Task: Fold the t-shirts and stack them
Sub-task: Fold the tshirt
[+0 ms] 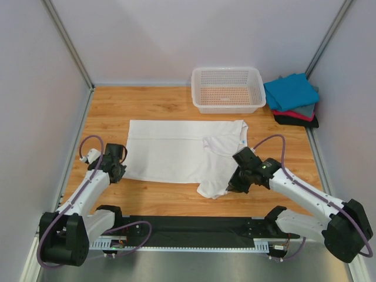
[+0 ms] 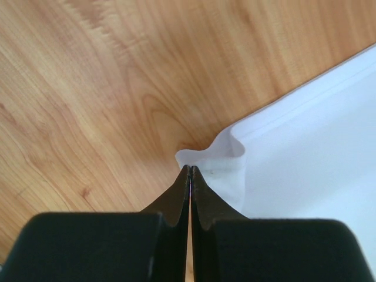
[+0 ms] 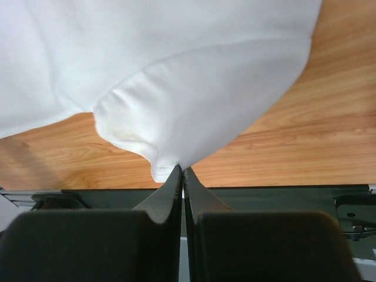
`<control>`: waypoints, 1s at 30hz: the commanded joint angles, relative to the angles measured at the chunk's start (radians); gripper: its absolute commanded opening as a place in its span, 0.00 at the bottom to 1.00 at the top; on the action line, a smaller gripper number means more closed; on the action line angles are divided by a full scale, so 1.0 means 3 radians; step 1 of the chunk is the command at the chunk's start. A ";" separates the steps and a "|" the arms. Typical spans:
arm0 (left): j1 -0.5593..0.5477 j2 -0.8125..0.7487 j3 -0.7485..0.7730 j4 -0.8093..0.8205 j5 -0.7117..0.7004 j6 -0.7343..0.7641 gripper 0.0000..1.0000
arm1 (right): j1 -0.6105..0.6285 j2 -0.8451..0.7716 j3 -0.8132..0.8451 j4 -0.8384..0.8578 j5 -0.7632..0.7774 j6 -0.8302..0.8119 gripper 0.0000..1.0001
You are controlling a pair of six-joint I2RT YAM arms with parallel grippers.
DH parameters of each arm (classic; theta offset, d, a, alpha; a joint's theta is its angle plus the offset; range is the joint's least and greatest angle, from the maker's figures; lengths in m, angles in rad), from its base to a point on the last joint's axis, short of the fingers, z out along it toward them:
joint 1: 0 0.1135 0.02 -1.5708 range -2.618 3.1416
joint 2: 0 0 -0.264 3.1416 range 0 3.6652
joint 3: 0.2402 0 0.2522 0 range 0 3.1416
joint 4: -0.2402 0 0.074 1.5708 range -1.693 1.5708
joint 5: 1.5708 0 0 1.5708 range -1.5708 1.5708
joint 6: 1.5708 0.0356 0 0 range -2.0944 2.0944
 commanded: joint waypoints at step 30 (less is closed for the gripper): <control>0.0023 0.1292 0.1477 -0.0201 -0.0409 0.0126 0.00 | -0.1391 0.1673 0.2064 0.0050 -0.0095 -0.1668 0.00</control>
